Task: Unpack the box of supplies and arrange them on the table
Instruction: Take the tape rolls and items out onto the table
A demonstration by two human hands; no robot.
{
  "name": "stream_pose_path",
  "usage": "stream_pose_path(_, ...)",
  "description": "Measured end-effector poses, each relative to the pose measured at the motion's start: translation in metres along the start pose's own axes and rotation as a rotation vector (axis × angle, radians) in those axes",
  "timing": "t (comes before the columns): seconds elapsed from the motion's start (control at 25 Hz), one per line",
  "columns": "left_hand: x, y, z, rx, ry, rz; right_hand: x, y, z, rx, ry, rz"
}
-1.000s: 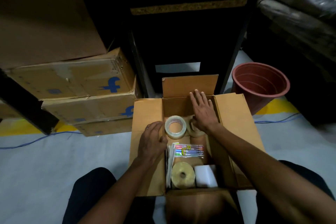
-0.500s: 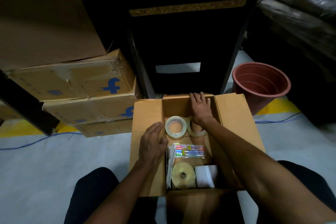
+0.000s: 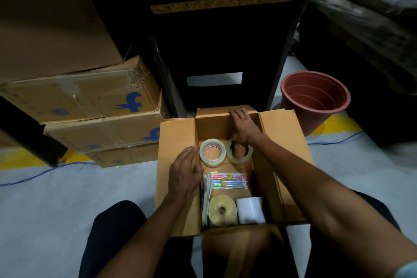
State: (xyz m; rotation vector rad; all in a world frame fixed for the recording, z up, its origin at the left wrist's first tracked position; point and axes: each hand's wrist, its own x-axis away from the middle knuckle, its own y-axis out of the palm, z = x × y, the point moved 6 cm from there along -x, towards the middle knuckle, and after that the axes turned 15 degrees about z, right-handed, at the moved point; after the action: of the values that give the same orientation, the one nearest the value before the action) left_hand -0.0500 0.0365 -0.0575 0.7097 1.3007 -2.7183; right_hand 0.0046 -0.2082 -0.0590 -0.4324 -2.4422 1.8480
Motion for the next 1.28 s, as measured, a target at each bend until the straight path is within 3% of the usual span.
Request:
stream_pose_path(0.2, 0.003, 0.002, 0.002, 0.020, -0.050, 0.000, 0.023, -0.012, -0.007, -0.151, 0.025, 0.088)
stream_pose_path(0.32, 0.007, 0.010, 0.016, -0.012, 0.024, -0.038, 0.035, -0.009, -0.002, -0.053, -0.012, 0.041)
stream_pose_path(0.4, 0.015, 0.021, 0.034, -0.013, 0.160, -0.081, 0.047, 0.012, 0.006, -0.003, 0.023, -0.208)
stream_pose_path(0.48, 0.032, 0.035, 0.054, -0.013, 0.271, -0.157, 0.076, 0.037, 0.016, 0.103, 0.038, -0.563)
stream_pose_path(0.56, 0.056, 0.055, 0.066, 0.000, 0.325, -0.368, 0.107, 0.056, 0.026, 0.118, 0.117, -0.759)
stream_pose_path(0.68, 0.087, 0.093, 0.052, -0.044, 0.191, -0.713, 0.133, 0.085, 0.027, 0.108, 0.146, -0.816)
stream_pose_path(0.8, 0.104, 0.112, 0.024, -0.137, 0.005, -0.857, 0.145, 0.096, 0.034, 0.104, 0.126, -0.736)
stream_pose_path(0.96, 0.122, 0.117, 0.004, -0.243, 0.059, -0.872, 0.162, 0.092, 0.037, 0.027, 0.207, -0.681)
stream_pose_path(1.08, 0.126, 0.119, 0.003, -0.365, 0.184, -0.825, 0.176, 0.109, 0.036, 0.036, 0.246, -0.839)
stream_pose_path(1.28, 0.121, 0.124, 0.006, -0.481, 0.274, -0.780, 0.173, 0.117, 0.028, 0.133, 0.145, -0.828)
